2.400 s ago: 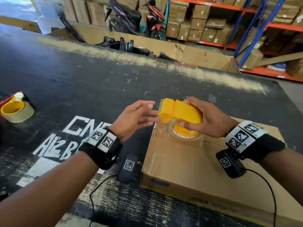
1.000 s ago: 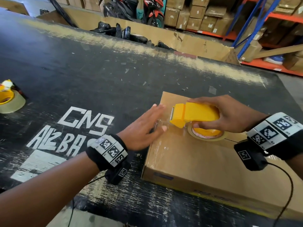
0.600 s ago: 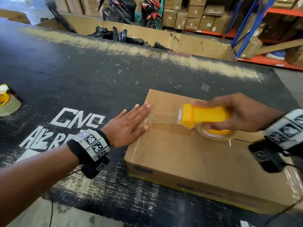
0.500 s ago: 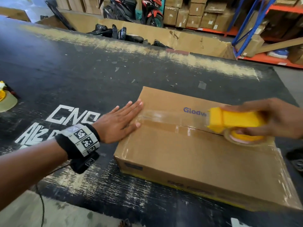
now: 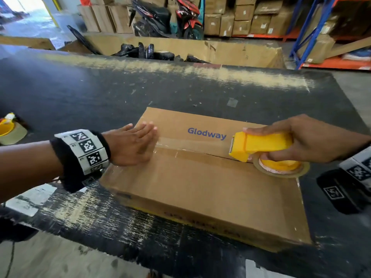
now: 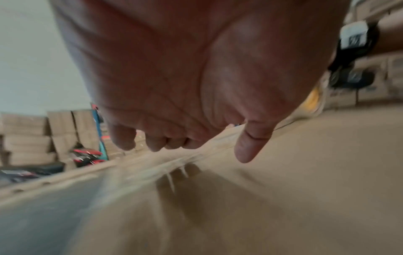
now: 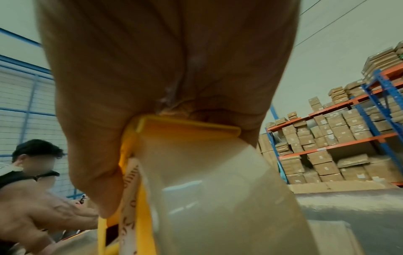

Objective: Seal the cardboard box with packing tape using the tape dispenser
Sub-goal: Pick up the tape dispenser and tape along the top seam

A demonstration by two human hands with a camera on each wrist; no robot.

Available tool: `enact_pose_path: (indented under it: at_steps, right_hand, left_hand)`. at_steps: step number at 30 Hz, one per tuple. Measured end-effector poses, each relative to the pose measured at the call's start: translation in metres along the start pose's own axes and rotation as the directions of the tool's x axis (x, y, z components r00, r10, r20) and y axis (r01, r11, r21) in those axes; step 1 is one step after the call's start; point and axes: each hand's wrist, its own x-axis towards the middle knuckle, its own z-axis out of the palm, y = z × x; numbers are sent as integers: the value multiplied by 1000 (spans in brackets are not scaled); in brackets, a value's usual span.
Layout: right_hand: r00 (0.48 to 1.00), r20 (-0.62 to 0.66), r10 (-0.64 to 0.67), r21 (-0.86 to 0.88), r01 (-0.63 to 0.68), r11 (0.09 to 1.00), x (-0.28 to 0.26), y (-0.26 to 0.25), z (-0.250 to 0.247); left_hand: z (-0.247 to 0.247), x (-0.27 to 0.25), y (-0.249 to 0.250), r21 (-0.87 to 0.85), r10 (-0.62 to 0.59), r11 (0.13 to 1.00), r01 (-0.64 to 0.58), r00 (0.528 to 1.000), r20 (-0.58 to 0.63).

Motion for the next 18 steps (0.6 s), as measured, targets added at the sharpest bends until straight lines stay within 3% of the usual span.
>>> enact_pose_path:
  at_steps: [4,8,13,18]
  right_hand:
    - [1000,11,-21,-57,22,998,5,0,-1]
    - [998,31,-56,-121,59,991,11,0,-3]
    - [997,32,-65,-240,71,968,19,2,1]
    - [994,67,-91,-167,101,981,-8,22,-14]
  left_hand:
    - [-33,6,77,-154,106,982,-110,994,-35]
    - [-52,25,128,-261,109,958,-121,992,-63]
    - [-50,35,152,-341,117,932,-125,992,-42]
    - [-42,35,151,-351,116,927,-130,991,-61]
